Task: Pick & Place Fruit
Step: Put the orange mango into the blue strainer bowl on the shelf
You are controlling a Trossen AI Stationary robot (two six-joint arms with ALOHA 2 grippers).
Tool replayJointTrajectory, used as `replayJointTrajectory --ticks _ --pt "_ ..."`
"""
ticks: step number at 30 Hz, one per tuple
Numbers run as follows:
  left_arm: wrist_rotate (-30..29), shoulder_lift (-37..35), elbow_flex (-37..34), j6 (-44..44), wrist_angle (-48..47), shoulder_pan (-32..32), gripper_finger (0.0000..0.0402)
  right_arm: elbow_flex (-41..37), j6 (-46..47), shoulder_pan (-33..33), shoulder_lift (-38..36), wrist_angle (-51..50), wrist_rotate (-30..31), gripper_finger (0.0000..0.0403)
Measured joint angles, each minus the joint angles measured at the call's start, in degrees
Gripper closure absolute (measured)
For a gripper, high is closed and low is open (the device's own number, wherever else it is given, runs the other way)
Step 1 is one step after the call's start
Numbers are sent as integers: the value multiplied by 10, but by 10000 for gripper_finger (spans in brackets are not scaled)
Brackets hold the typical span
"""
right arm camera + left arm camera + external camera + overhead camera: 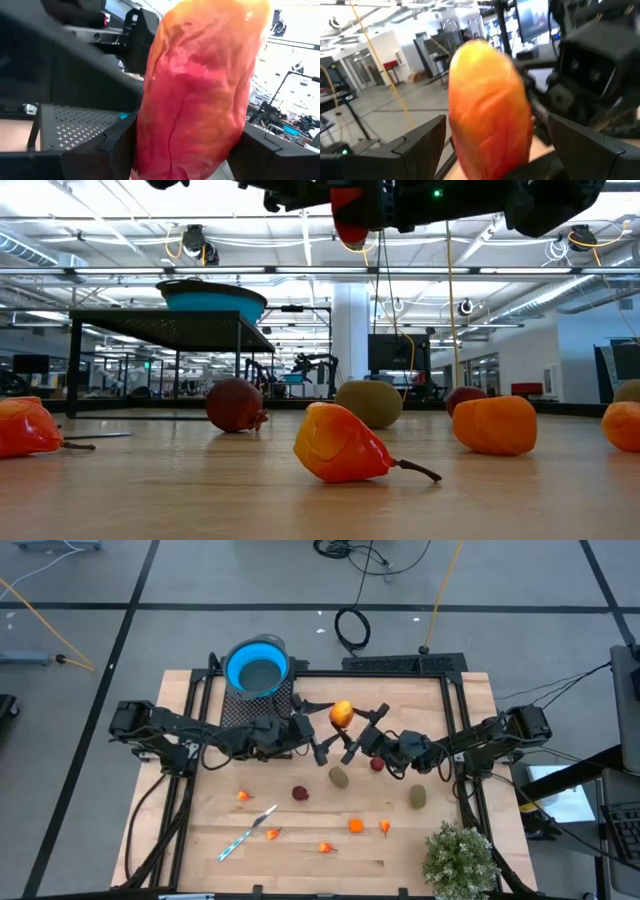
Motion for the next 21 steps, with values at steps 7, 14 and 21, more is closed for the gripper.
replayJointTrajectory --ticks 7,14,21 --pt "1 -1 0 0 -3 0 55 -1 2 0 0 -13 0 162" --pt "16 -1 0 8 -1 0 55 -1 2 0 0 -31 -5 162" --pt "17 -1 0 -4 -7 1 82 -1 1 0 0 -53 -19 161"
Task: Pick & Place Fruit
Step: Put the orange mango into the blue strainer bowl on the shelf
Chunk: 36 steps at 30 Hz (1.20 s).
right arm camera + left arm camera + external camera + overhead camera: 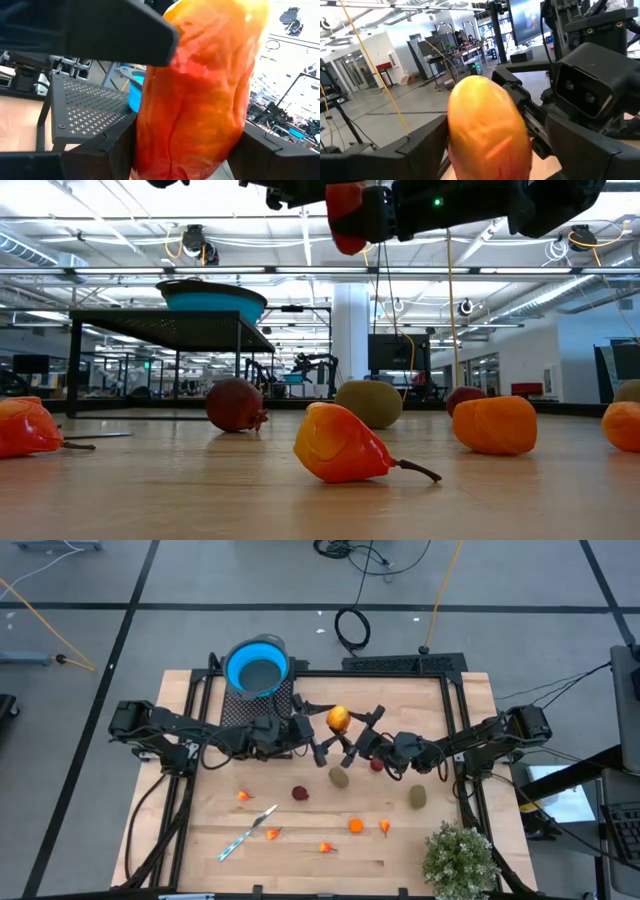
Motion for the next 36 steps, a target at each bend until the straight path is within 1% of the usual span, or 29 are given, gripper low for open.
replayJointTrajectory --ticks 2,7,9,10,13,16,18,21,26,30,34,36 --pt "0 0 0 -7 -5 2 109 0 2 0 0 -3 -13 161" --pt "1 -1 0 -15 -6 3 189 0 11 -1 0 -7 -19 161" --pt "0 -1 0 -16 -6 3 212 0 11 -1 0 -9 -20 160" --pt "-2 -1 0 -16 -7 3 216 0 11 -1 0 -10 -20 159" --pt "-4 -1 0 -16 -10 2 216 -3 11 -1 0 -11 -21 148" --pt "-10 0 0 -12 -17 2 211 -6 13 -1 0 -17 -25 127" --pt "-28 0 -1 -5 -24 1 203 -7 13 -1 0 -34 -26 112" --pt "-54 0 -1 11 -29 1 201 -7 12 -1 0 -55 -19 93" --pt "-122 0 -1 51 -23 2 213 -7 11 0 -1 -72 51 70" --pt "-190 0 -1 97 -18 2 212 -7 11 0 -6 -97 110 61" --pt "-259 -6 -1 141 -20 4 206 -7 5 0 -5 -128 156 65" --pt "-278 -11 -1 150 -19 6 206 -7 5 0 -5 -153 158 77"
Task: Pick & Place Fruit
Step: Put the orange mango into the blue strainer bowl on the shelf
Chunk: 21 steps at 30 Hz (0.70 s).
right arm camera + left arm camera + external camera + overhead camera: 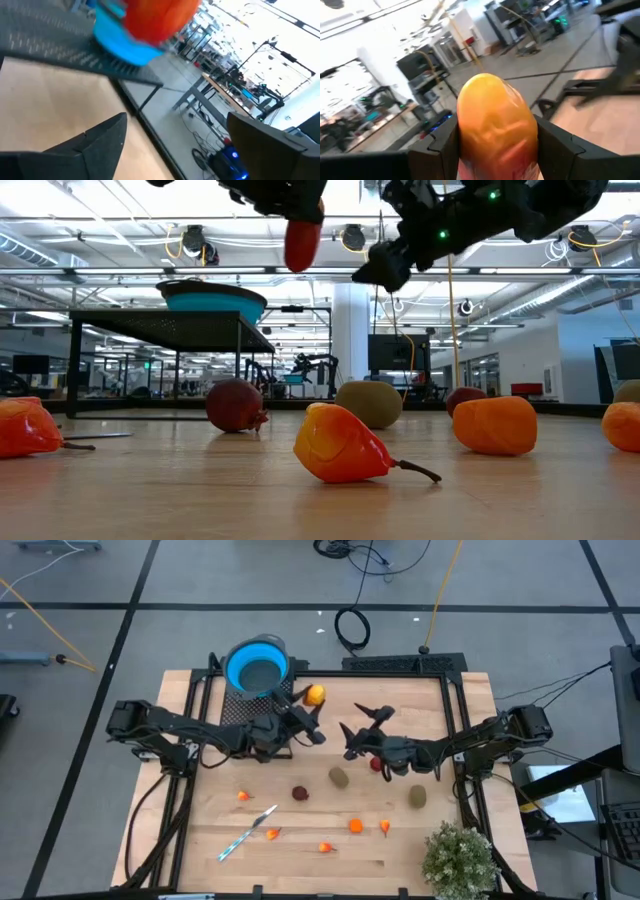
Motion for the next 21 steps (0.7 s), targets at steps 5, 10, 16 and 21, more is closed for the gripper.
replayJointTrajectory --ticks 5,10,16,21 --pt "-16 -34 0 18 -29 14 207 -1 4 0 0 -32 0 136" --pt "-27 -80 0 12 -91 36 205 -21 6 0 0 -28 0 225" --pt "-24 -130 0 -32 -178 66 210 -52 8 0 -5 -5 -2 341" --pt "-24 -162 0 -79 -252 92 205 -97 39 0 -58 -5 -10 397"
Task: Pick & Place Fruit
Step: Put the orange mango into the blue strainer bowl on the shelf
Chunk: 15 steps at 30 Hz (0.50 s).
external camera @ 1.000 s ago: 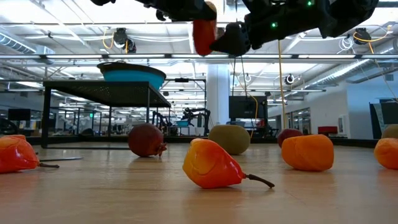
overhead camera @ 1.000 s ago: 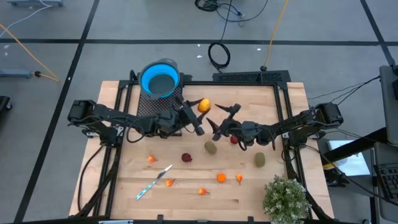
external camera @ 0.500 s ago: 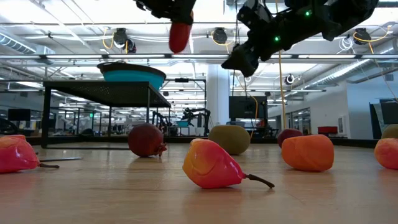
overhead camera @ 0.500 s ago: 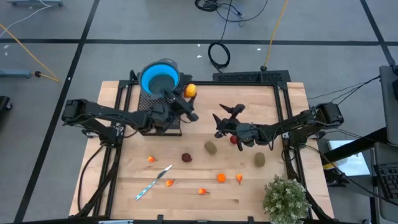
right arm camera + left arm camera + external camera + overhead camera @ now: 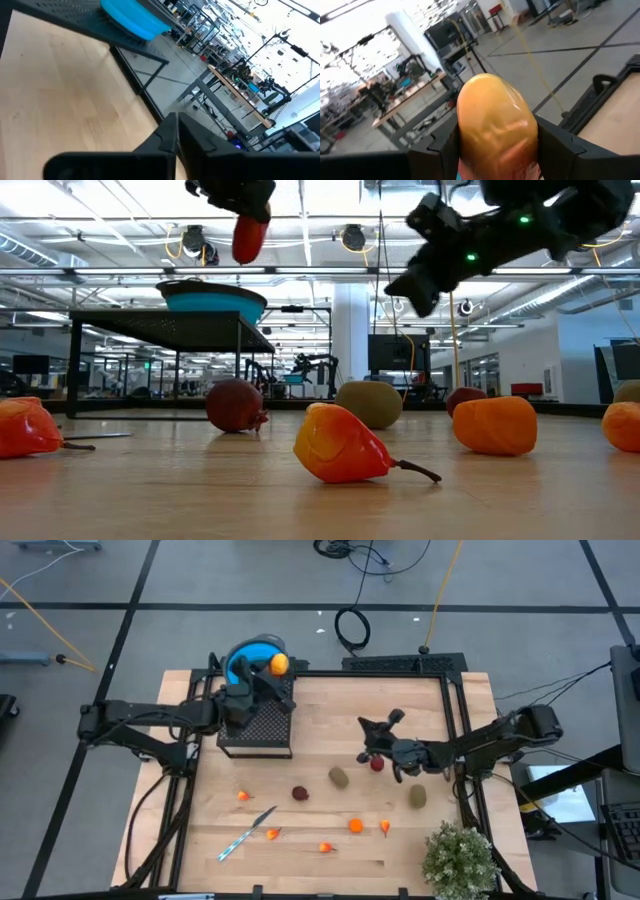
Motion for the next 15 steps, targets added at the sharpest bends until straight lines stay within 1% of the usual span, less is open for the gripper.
replayJointTrajectory --ticks 1,3,7,10,15 --pt "0 -5 0 -9 -15 5 205 -11 7 0 -16 -1 -14 394" --pt "7 -15 0 -22 -44 15 207 -41 22 -1 -58 -2 -61 390" --pt "70 -33 0 -55 -80 42 210 -103 42 -1 -154 -3 -153 399" --pt "108 -34 0 -71 -83 65 207 -146 43 -2 -232 -3 -212 400" --pt "155 -34 0 -71 -82 101 209 -203 43 -2 -353 -6 -286 402"
